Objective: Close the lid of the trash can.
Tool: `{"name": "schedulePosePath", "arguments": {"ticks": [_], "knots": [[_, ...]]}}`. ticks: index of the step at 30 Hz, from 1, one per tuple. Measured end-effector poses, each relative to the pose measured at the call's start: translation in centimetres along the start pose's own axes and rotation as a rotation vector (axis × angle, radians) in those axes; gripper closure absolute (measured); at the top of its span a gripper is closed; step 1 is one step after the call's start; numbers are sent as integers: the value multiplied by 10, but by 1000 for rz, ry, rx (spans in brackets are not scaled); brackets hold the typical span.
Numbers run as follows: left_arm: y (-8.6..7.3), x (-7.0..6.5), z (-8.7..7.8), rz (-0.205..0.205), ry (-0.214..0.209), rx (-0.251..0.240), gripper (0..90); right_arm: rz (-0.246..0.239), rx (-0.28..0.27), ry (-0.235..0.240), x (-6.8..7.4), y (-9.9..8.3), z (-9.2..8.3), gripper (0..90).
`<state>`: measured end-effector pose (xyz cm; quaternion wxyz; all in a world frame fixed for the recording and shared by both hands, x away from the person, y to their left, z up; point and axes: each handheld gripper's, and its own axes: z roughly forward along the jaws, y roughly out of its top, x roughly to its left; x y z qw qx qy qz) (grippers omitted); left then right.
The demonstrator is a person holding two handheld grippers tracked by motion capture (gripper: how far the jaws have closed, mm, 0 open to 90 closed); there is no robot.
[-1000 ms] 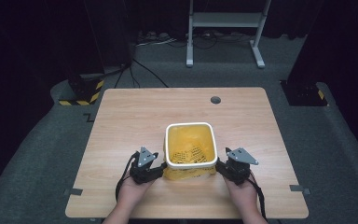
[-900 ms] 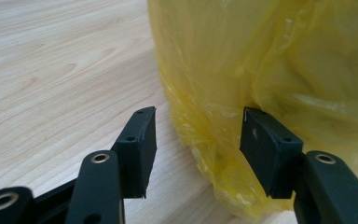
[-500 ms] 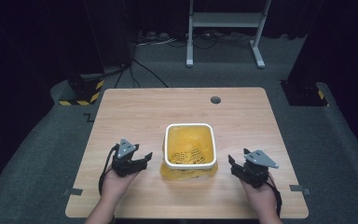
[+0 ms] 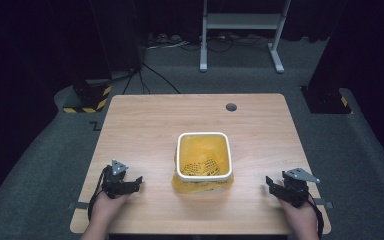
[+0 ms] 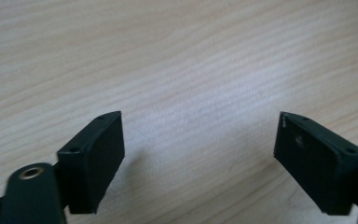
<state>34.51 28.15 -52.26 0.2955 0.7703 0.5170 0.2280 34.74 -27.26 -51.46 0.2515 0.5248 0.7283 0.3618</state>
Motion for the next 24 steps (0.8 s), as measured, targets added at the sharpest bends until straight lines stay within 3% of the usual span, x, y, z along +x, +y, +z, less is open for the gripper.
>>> {"name": "schedulePosePath", "arguments": {"ticks": [2,4,24], "knots": [[-4,3,3,-44,-37,-28,124,-26,32,16,3,-3,5,289],[-5,1,5,-20,-48,-30,54,-53,73,23,6,-4,10,275],[-3,1,6,-19,-47,-25,25,-40,77,16,8,-3,12,243]]}}
